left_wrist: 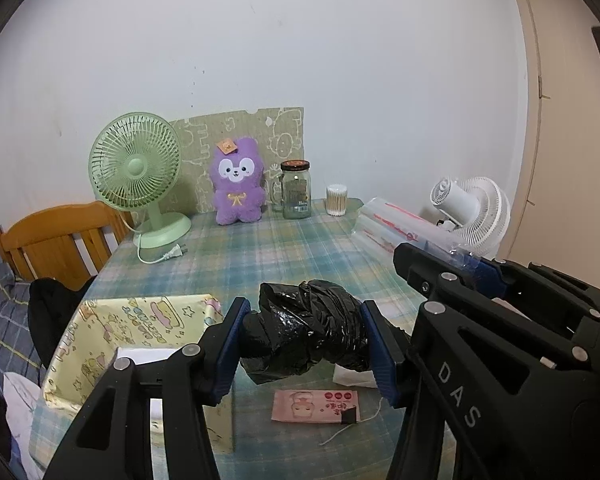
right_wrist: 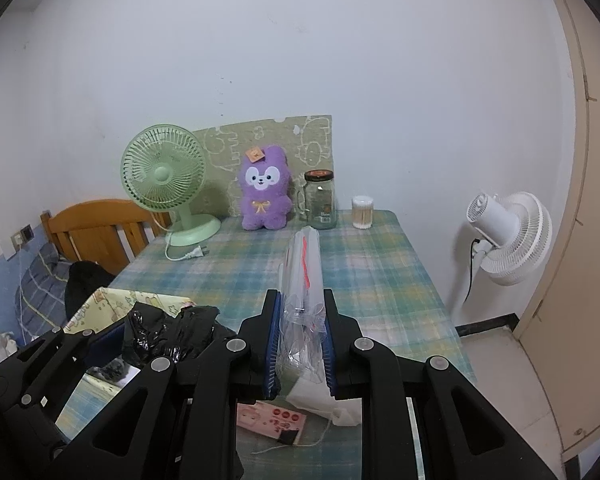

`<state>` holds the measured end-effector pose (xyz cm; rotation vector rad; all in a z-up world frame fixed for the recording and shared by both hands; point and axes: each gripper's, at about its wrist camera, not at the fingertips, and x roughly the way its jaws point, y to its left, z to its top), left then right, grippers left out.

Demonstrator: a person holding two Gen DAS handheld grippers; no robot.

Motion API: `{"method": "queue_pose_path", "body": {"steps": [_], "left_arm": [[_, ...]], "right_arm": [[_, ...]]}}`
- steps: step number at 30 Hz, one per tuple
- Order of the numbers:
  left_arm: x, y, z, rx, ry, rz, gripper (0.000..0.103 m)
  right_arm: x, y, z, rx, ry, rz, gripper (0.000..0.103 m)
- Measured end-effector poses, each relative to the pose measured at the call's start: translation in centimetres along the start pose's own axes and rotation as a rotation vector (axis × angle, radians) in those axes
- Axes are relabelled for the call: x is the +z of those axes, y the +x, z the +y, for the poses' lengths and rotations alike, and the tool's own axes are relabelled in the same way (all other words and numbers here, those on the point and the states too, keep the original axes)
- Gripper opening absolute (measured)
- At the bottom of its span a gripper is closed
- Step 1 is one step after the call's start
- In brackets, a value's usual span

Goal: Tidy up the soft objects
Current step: 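Carry the black bag and clear bag over the yellow box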

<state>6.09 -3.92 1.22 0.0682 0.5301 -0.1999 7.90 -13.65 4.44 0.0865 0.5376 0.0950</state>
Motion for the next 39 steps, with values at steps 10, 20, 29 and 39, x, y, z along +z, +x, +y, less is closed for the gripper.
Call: {"method": "queue_pose_path", "body": {"steps": [10,20,29,39], "left_arm": [[0.9,-0.7,2.4,0.014,-0.011,-0.023,0.058],[1.4,-1.0,5.2,0.032,-0.023,-0.040,0.058],[1.3,-1.2,7.8,0.054,-0.010,-0.043,0.058],[0.1,-0.2,10.9,0.071,-0.018,-0.006,0.058]], "right_arm": [[1.2,0.0,2.4,0.006,-0.011,-0.012,0.022],[2.1,0.9,5.3,0.040,-0.036,-0.022,0.022],[2.5,1.8,8.4,0.084,-0.078,-0.043,0.022],[1.8,4.0,11.5,0.125,-0.116,-0.018,0.022]]}}
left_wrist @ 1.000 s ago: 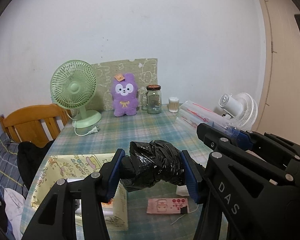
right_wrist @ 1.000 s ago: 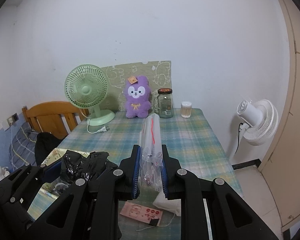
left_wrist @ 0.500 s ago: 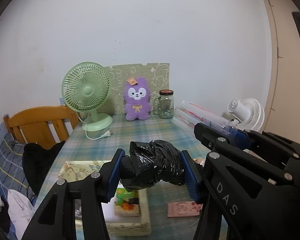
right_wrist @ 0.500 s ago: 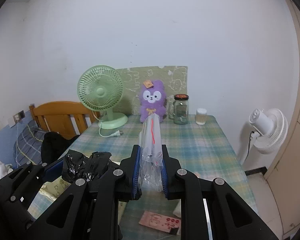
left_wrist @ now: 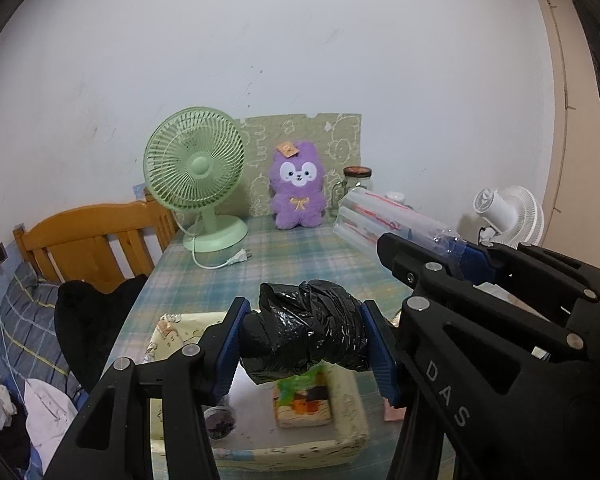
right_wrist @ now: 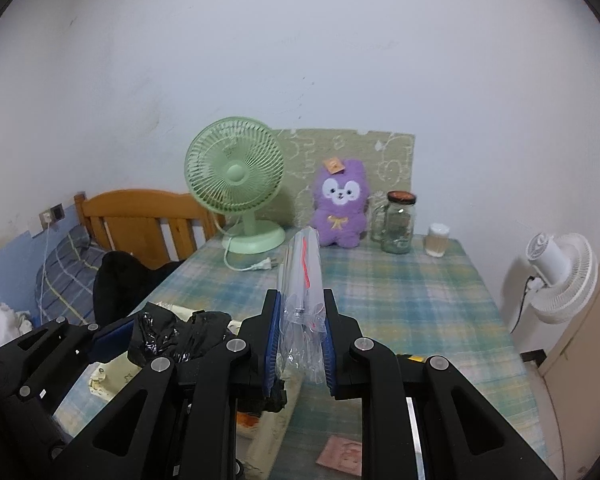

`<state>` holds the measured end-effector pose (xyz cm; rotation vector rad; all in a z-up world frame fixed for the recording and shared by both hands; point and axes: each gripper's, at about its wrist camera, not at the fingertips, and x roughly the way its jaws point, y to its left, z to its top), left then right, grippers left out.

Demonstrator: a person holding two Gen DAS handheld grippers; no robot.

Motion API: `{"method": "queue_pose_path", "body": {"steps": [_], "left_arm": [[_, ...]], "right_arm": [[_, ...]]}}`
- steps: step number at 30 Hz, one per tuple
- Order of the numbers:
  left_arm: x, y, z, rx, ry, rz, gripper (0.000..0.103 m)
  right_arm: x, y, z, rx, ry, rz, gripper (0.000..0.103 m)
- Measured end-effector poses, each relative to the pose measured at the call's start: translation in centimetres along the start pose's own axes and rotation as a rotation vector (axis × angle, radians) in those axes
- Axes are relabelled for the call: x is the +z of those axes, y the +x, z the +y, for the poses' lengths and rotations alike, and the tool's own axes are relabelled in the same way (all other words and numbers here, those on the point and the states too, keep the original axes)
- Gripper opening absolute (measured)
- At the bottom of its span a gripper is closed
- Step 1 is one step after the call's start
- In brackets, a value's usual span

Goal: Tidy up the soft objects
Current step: 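Carry the black bag and clear bag over the yellow box, then open the left gripper to drop the black bag into the box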

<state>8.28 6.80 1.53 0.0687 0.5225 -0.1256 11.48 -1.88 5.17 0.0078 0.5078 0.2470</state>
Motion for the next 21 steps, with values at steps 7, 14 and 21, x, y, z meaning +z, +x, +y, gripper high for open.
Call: {"method": "queue_pose_path", "body": {"steps": [7,14,21], "left_arm": [[-0.9,1.2,2.5,0.021,-0.052,0.037,0.058],[-2.4,2.8,4.6,0.072,-0.075,0.091,0.063],[-3.9,4.3,6.1,0.084,-0.100,0.155,0.083]], "right_arm": [[-0.5,1.7,1.9,0.071,-0.018,0.037,0.022],[-1.3,3.0,4.1,0.098,-0.081,0.055,0.022],[-2.7,5.5,5.1,0.167,-0.083,0.130,0.021]]}}
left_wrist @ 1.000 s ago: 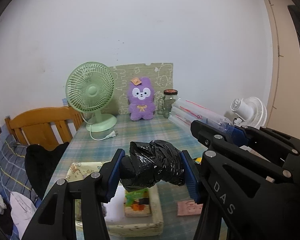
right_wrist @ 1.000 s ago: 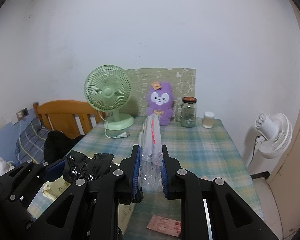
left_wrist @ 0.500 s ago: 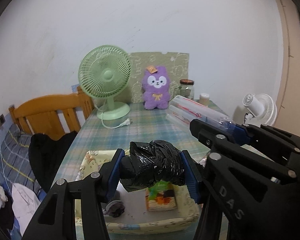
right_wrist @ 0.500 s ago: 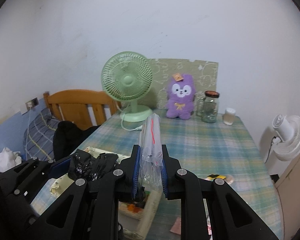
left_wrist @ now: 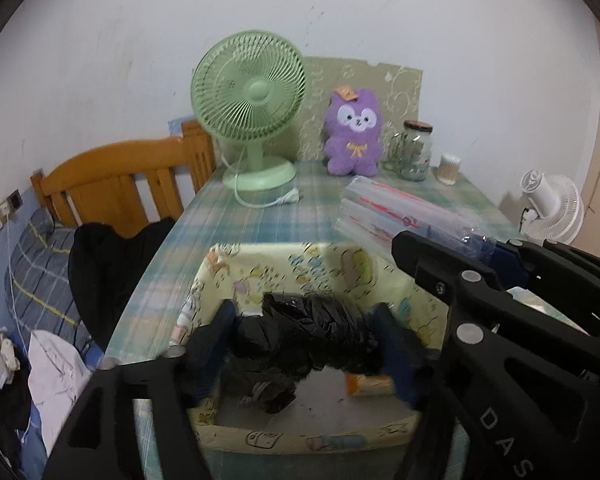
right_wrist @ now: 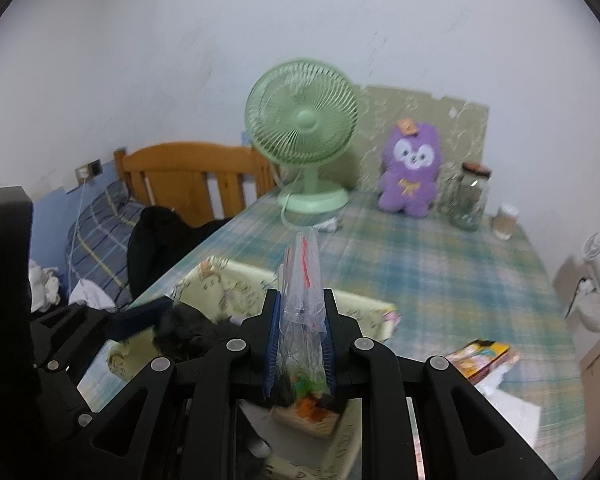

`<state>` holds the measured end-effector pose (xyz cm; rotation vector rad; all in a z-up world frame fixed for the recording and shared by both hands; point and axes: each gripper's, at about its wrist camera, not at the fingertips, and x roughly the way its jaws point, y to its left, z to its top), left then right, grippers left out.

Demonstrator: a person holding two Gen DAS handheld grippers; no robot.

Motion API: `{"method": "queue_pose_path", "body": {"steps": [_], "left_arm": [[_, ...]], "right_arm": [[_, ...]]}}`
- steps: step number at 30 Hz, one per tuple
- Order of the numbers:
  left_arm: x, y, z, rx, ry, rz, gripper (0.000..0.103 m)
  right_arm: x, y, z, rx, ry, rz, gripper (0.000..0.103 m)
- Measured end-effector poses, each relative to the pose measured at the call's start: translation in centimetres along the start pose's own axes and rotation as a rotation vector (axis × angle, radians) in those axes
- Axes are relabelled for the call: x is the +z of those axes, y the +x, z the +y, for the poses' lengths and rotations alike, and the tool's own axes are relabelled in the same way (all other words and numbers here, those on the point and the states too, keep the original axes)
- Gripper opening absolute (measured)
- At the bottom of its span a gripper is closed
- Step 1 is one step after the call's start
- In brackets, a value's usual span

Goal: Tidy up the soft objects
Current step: 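Open the left gripper to drop the black bag into the box, then open the right gripper to drop the clear plastic bag into the box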

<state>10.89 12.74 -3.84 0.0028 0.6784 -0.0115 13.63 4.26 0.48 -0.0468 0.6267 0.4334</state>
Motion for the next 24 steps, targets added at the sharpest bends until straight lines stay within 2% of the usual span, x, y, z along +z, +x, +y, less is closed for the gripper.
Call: {"method": "queue_pose_path", "body": {"steps": [1,2,4,11,13,15,17,19,24], "left_arm": [[-0.2,0.1,0.1,-0.002,0.000,0.001,0.094],[-0.4,0.1,0.2,-0.008,0.001,-0.007,0.099],[-0.8,0.3,0.4,-0.006,0.002,-0.008,0.100],[-1.6,2.4,1.4,-0.021,-0.036,0.070,0.100],[-1.6,2.8,1.5,-0.015,-0.036,0.078,0.100],[-1.8,3.1,1.5,-0.018,-0.040,0.082,0.100],[-1.9,3.3,1.5,-0.029,-0.046,0.086,0.101],[-1.8,3.3,1.3,-0.033,-0.048,0.085,0.101],[-1.4,3.2,0.8,-0.021,-0.058,0.082,0.103]], "right_arm": [[-0.2,0.5,0.0,0.021,0.010,0.017,0.021],[-0.4,0.7,0.0,0.036,0.014,0.027,0.021],[-0.8,1.4,0.2,0.057,0.015,0.045,0.021],[-1.3,3.7,0.7,0.086,0.002,0.109,0.022],[-1.5,4.3,0.6,0.084,0.005,0.121,0.035],[-1.7,4.7,0.3,0.081,0.011,0.138,0.071],[-1.8,4.9,-0.2,0.083,0.043,0.148,0.079],[-1.8,4.9,-0.4,0.076,0.051,0.165,0.080],[-1.6,3.9,-1.2,0.044,0.073,0.145,0.081]]}}
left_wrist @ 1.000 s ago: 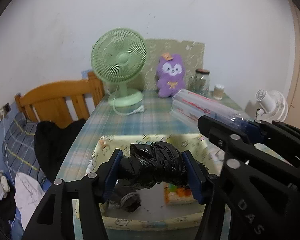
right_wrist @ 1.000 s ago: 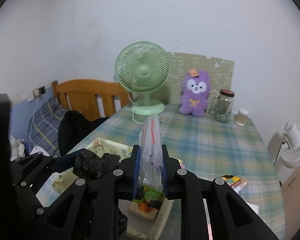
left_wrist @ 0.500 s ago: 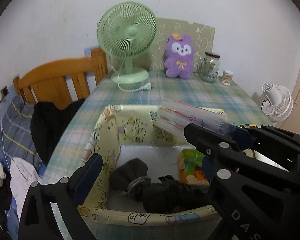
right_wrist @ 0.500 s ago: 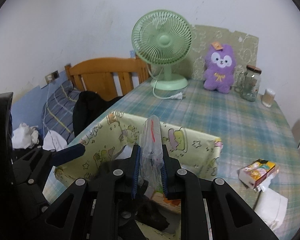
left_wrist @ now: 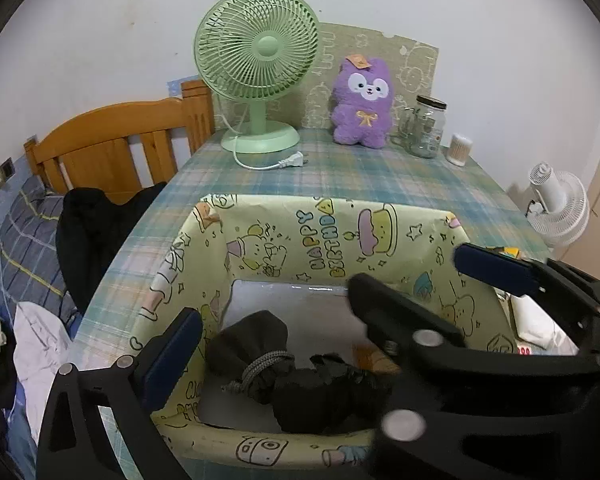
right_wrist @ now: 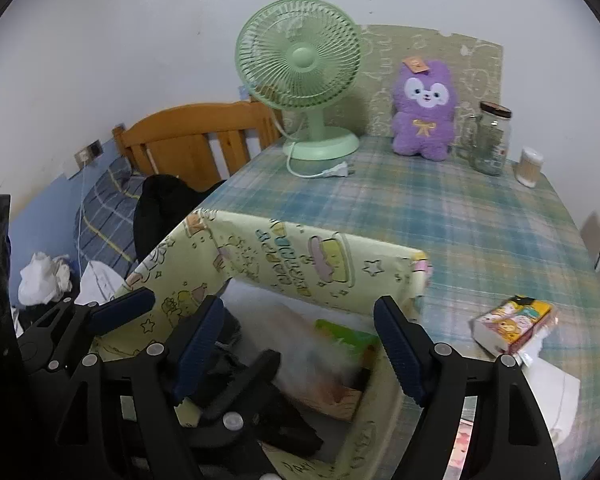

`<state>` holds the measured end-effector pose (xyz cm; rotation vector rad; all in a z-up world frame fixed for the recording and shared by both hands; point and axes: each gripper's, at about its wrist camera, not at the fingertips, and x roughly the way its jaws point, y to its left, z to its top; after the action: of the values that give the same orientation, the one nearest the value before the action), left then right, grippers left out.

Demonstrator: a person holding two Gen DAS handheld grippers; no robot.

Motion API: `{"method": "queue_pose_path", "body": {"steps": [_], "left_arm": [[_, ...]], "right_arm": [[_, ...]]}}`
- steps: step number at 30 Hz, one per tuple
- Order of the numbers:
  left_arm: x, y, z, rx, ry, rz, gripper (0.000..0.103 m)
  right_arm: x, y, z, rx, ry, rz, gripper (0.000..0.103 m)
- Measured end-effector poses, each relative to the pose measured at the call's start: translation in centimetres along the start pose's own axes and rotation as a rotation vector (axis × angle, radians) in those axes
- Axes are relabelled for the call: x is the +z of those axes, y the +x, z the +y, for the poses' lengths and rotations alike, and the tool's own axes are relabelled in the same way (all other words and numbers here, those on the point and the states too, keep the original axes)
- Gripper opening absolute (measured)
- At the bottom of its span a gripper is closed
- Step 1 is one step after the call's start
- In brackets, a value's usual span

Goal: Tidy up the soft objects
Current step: 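Open the right gripper to drop the clear plastic bag into the box, then move both tools back toward the pink wipes pack and white cloth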

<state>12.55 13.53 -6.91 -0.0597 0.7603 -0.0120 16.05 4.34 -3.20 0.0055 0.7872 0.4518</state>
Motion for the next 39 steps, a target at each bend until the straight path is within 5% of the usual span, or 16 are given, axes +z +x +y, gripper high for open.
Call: {"method": "queue_pose_path", "body": {"steps": [39], "left_arm": [[2.2,-10.1,-10.7,-0.045,0.103,-0.217,0.103]], "right_arm": [[-0.2,-15.4,-6.2,-0.156,0.085,-0.220,0.085]]}}
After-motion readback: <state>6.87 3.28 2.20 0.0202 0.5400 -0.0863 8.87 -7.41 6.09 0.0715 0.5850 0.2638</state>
